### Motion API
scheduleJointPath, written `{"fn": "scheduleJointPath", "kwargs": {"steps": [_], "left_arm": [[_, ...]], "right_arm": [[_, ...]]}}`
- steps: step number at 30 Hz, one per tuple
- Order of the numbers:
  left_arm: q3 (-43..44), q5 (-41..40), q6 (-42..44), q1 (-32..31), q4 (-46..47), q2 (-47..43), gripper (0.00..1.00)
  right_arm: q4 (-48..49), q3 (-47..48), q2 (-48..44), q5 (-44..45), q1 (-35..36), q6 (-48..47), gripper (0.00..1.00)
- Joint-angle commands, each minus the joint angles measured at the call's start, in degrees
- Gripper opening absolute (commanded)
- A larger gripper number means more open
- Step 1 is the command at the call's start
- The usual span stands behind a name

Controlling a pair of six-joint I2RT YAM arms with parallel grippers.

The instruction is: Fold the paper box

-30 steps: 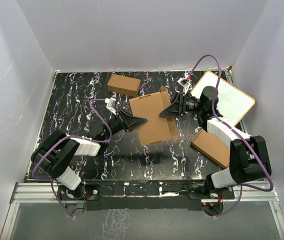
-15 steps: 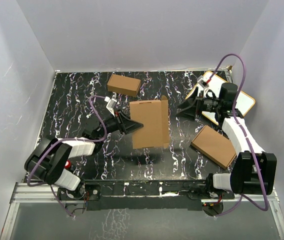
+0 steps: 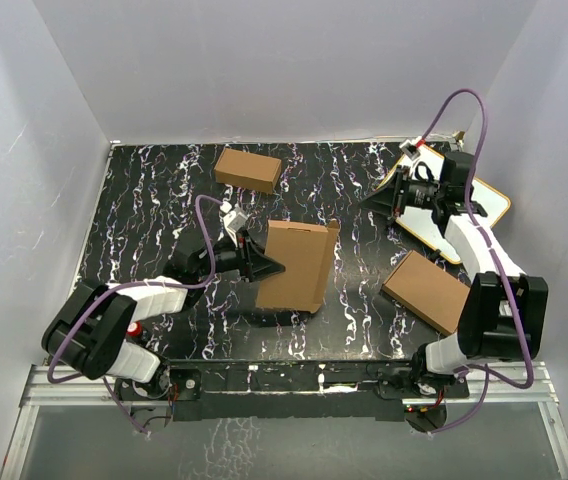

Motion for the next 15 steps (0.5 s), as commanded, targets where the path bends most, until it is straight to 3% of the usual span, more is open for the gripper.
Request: {"fn": "scheduleJointPath", "kwargs": {"steps": [1,15], "left_arm": [[1.4,3.2,2.5,0.3,3.2,0.3,0.03],[1.6,2.7,2.9,0.2,2.7,0.9,0.02]], "right_arm": [[-0.6,4.8,1.6,2.3,4.1,-2.6,0.16],[-11.8,6.1,0.5,5.5,9.1,-15.9,0.12]]}}
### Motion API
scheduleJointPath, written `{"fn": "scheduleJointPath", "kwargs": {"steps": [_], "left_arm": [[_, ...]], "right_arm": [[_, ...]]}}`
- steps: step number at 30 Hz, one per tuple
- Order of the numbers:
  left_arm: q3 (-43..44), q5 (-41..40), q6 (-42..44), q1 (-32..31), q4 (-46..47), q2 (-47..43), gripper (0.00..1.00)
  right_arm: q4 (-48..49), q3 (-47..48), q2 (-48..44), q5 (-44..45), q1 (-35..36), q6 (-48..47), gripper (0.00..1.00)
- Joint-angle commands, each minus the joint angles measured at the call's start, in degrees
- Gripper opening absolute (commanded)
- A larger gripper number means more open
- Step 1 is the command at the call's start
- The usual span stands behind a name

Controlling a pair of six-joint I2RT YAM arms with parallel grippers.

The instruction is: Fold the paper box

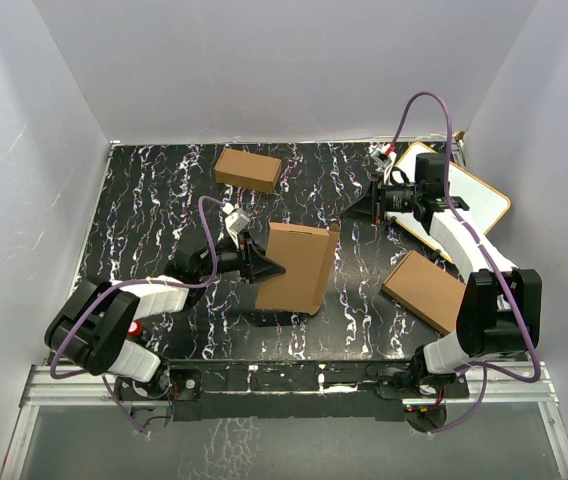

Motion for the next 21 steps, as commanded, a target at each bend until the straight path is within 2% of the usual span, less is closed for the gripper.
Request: {"fn": "scheduleJointPath", "kwargs": {"steps": [1,11,21], "left_arm": [[1.6,1.3,1.1,0.2,2.3,-0.5,0.02],[1.2,0.1,1.5,0.3,1.8,-0.8,0.02],[1.5,0.0,1.7,0.3,0.9,-1.0,0.02]], "right_arm": [[-2.5,2.9,-1.8,0.8,1.6,-6.3,0.12],[-7.0,2.2,-4.9,2.1,3.3,-13.6,0.09],[-8.6,2.1,-6.2,3.6,4.3,-16.2,0.09]]}}
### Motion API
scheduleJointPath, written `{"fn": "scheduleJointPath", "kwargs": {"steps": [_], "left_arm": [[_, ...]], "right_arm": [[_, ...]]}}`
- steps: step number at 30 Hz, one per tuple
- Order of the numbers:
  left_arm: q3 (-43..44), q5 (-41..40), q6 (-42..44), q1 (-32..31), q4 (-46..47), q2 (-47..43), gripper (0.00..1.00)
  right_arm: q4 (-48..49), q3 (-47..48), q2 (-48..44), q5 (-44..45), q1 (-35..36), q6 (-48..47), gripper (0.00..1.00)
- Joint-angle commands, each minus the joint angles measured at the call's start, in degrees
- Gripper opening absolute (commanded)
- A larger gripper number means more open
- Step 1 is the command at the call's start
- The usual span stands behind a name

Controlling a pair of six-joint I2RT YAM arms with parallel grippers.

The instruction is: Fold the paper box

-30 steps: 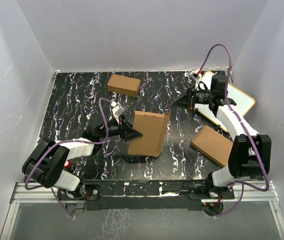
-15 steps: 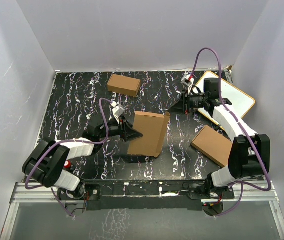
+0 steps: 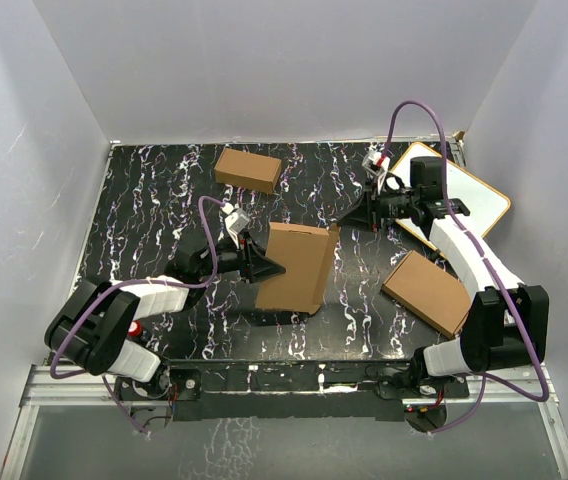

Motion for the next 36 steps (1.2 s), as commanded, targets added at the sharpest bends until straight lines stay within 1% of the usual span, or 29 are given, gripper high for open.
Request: {"fn": "scheduleJointPath", "kwargs": {"steps": [1,10,21,36], "left_arm": [[1.5,0.3,1.1,0.3,1.0,-1.1,0.02],[1.7,-0.1,1.2,0.3,0.5,-1.2,0.02],[1.9,0.4,0.4,0.4,1.6,-0.3,0.01],[2.1,1.6,-1.1,0.3,3.2,1.1,0.01]], "right_arm": [[-0.2,2.1,-1.4,0.0,1.0,-3.9,0.09],[-3.5,1.9,-1.3,1.0,1.9,-7.9,0.09],[-6.7,0.7,-0.5,5.1,4.2,-12.5,0.08],[-7.3,2.4,4.1,12.8,7.2,-12.0,0.08]]}}
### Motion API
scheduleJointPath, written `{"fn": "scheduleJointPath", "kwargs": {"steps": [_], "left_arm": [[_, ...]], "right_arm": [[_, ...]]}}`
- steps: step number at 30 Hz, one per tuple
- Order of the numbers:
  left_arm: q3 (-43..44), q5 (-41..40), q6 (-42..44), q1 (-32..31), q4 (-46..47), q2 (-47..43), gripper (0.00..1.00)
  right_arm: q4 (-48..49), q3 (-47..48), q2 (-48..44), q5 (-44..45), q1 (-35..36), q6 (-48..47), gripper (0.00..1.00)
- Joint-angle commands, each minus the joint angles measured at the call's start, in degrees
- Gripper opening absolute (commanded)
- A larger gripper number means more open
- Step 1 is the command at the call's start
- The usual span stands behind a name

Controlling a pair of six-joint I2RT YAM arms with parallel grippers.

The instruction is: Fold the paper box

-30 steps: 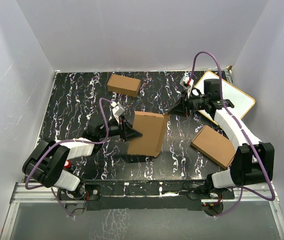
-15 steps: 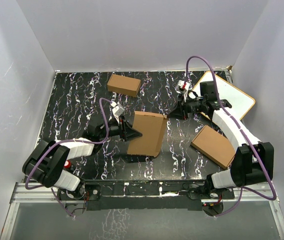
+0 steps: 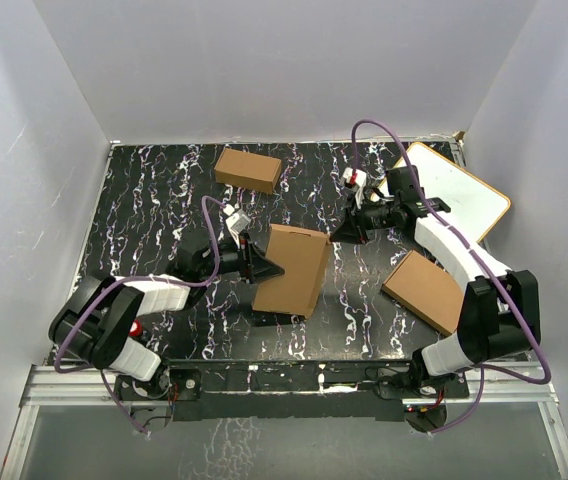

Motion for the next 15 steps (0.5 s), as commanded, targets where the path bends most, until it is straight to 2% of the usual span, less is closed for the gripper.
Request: {"fn": "scheduleJointPath", "kwargs": {"steps": [1,5,9,13,15], "left_arm": [[2.1,2.2,-0.7,0.1,5.4,-0.3,0.01],[2.2,1.6,-1.0,0.1,4.4,0.2,0.01],[3.1,-0.2,1.7,0.2,-2.0,-0.2,0.0],[4.2,-1.9,5.4,0.3,-9.5,-1.3,0.0],[4.1,-2.0,6.0,0.6,-10.3,-1.8,0.0]], "right_arm": [[1.3,2.6,1.0,2.6,1.3,-1.2,0.09],[1.4,3.0,1.9,3.2,2.0,-1.0,0.1],[1.3,3.6,2.3,2.0,1.7,-0.5,0.14],[1.4,3.7,1.0,-5.2,-2.2,0.6,0.19],[1.5,3.7,0.2,-10.0,-5.6,1.3,0.21]]}}
